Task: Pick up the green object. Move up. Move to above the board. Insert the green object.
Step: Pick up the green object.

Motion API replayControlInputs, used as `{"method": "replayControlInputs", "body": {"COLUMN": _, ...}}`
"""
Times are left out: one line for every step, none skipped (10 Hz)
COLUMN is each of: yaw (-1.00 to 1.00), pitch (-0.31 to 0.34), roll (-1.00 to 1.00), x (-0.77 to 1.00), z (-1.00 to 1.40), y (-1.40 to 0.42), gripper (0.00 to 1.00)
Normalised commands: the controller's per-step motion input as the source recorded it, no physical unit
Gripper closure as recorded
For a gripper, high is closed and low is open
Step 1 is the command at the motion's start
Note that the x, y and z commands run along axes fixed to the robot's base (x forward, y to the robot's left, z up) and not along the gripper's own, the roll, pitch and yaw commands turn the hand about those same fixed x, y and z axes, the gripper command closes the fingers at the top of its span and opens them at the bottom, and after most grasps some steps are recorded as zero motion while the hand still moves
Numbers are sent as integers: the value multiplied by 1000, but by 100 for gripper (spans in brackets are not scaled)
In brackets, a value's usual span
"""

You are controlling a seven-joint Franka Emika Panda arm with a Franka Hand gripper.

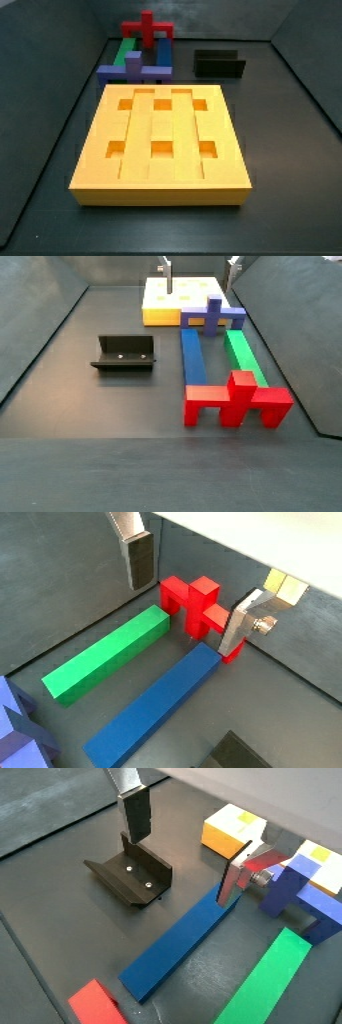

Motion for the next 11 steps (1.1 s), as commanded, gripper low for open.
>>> {"method": "replayControlInputs", "body": {"yaw": 0, "pitch": 0, "roll": -4, "x": 0, "z": -9, "y": 0, "gripper": 0}}
{"method": "replayControlInputs", "body": {"yaw": 0, "pitch": 0, "roll": 0, "x": -37, "z": 0, "y": 0, "gripper": 0}}
{"method": "replayControlInputs", "body": {"yaw": 0, "pitch": -17, "roll": 0, "x": -160, "z": 0, "y": 0, "gripper": 0}}
{"method": "replayControlInputs", "body": {"yaw": -149, "pitch": -79, "roll": -24, "x": -694, "z": -191, "y": 3, "gripper": 0}}
{"method": "replayControlInputs", "body": {"yaw": -174, "pitch": -34, "roll": -60, "x": -774, "z": -311, "y": 37, "gripper": 0}}
{"method": "replayControlInputs", "body": {"yaw": -206, "pitch": -49, "roll": -73, "x": -909, "z": -406, "y": 23, "gripper": 0}}
{"method": "replayControlInputs", "body": {"yaw": -251, "pitch": -27, "roll": -71, "x": -909, "z": -520, "y": 0, "gripper": 0}}
{"method": "replayControlInputs", "body": {"yaw": -257, "pitch": -26, "roll": -69, "x": -849, "z": -540, "y": 0, "gripper": 0}}
{"method": "replayControlInputs", "body": {"yaw": -69, "pitch": -114, "roll": -111, "x": -543, "z": -511, "y": -106, "gripper": 0}}
{"method": "replayControlInputs", "body": {"yaw": 123, "pitch": -186, "roll": -81, "x": -320, "z": -469, "y": -69, "gripper": 0}}
{"method": "replayControlInputs", "body": {"yaw": 109, "pitch": -181, "roll": 0, "x": -369, "z": -591, "y": -34, "gripper": 0}}
